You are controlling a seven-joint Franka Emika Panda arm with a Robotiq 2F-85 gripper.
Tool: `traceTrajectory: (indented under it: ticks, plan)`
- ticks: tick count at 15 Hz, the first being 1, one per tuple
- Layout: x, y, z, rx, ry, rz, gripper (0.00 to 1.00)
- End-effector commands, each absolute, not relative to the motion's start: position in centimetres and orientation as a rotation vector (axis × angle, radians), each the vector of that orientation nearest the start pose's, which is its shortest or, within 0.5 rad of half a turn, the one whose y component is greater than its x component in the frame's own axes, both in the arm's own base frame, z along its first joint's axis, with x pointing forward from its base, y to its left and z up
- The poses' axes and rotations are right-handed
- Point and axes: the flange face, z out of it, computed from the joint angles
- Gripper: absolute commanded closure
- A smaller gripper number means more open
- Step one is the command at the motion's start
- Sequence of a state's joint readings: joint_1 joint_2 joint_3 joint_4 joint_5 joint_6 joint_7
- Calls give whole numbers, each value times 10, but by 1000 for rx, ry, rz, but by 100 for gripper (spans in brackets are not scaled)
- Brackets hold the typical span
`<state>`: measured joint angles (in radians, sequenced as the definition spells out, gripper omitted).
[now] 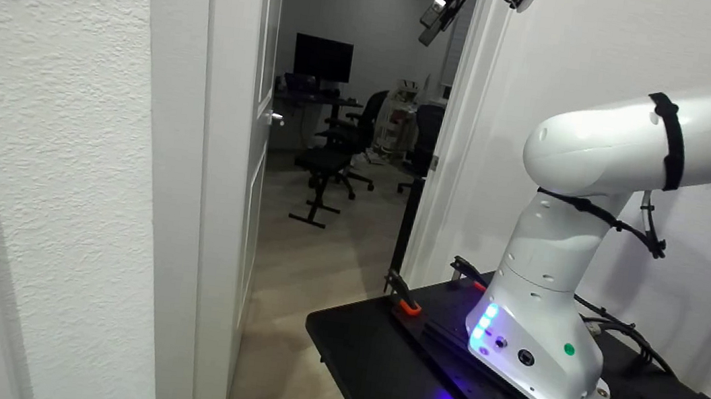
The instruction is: Turn the light switch on and off four times
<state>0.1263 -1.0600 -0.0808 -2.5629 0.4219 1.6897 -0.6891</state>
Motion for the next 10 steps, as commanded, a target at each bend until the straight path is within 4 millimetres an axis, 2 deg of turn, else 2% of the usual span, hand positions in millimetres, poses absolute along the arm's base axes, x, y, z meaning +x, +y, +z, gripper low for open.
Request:
traceTrajectory:
  ticks: [1,8,9,10]
  plan:
    - [243,44,581,-2508,-1001,-512,0]
    - [251,63,565,-2520,-1009,-564,0]
    - [251,68,564,-2514,-1010,-577,25]
    - [252,71,563,-2510,-1016,-583,26]
